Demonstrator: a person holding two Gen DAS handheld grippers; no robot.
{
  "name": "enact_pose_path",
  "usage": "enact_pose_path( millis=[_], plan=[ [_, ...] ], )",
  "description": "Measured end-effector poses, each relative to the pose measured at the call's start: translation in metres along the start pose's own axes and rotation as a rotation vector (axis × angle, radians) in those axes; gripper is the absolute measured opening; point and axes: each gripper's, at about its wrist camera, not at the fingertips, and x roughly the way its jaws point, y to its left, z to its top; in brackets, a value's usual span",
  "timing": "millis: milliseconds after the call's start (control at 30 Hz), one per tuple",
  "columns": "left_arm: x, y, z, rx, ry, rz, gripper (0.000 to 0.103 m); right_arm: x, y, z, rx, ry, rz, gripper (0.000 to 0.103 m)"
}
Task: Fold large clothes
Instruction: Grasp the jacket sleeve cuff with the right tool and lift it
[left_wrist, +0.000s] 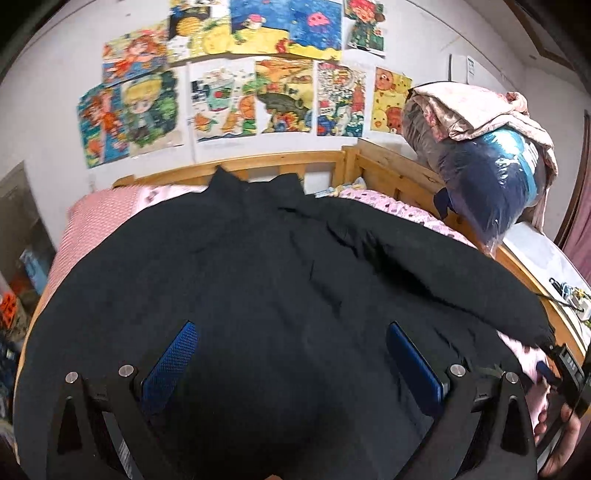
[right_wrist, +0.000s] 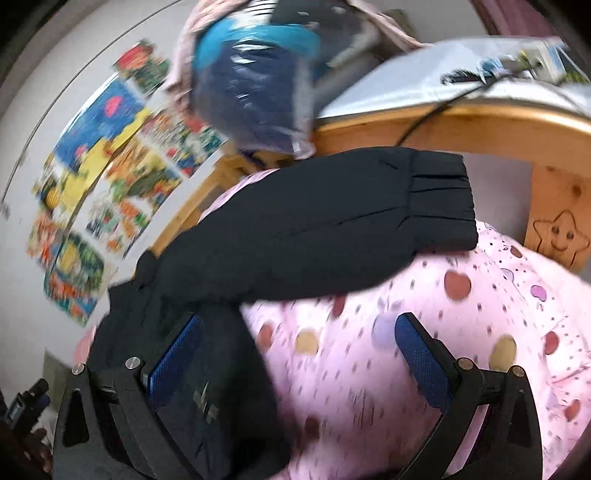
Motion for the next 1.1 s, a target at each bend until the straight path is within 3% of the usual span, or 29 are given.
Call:
enact_pose_path(
  millis=[233,300,367,567,667,733,933,1100],
  plan=[
    [0.101,-0.02,0.053,-0.022,0.049,-0.044,0.103,0.032,-0.002,0.019,0.119,-0.108,-0.037,0.102],
    [0.129,-0.029,0.064,-0.017,0.058,-0.048,0.103,0.04,-0.004,0.027,0.153,-0.134,-0.059,0.093],
    [0.162,-0.043,0.075,0.001,0.067,-0.054,0.103,0.044,-0.008,0.037,0.165,-0.136,-0.1,0.062],
    [0.24,-0.081,0.095,0.047,0.086,-0.08,0.103,0.058,-0.024,0.056,0.201,-0.153,-0.132,0.038],
    [0.271,-0.096,0.098,0.057,0.1,-0.109,0.103,0.061,-0.02,0.06,0.16,-0.172,-0.134,0.022],
    [0.29,-0.103,0.096,0.058,0.123,-0.12,0.103,0.059,-0.017,0.063,0.124,-0.194,-0.136,0.016],
    [0.336,-0.103,0.079,-0.003,0.224,-0.174,0.103,0.037,0.012,0.08,-0.07,-0.309,-0.134,0.013],
    [0.344,-0.104,0.07,0.004,0.245,-0.17,0.103,0.028,0.058,0.102,-0.268,-0.38,-0.115,0.012]
  ],
)
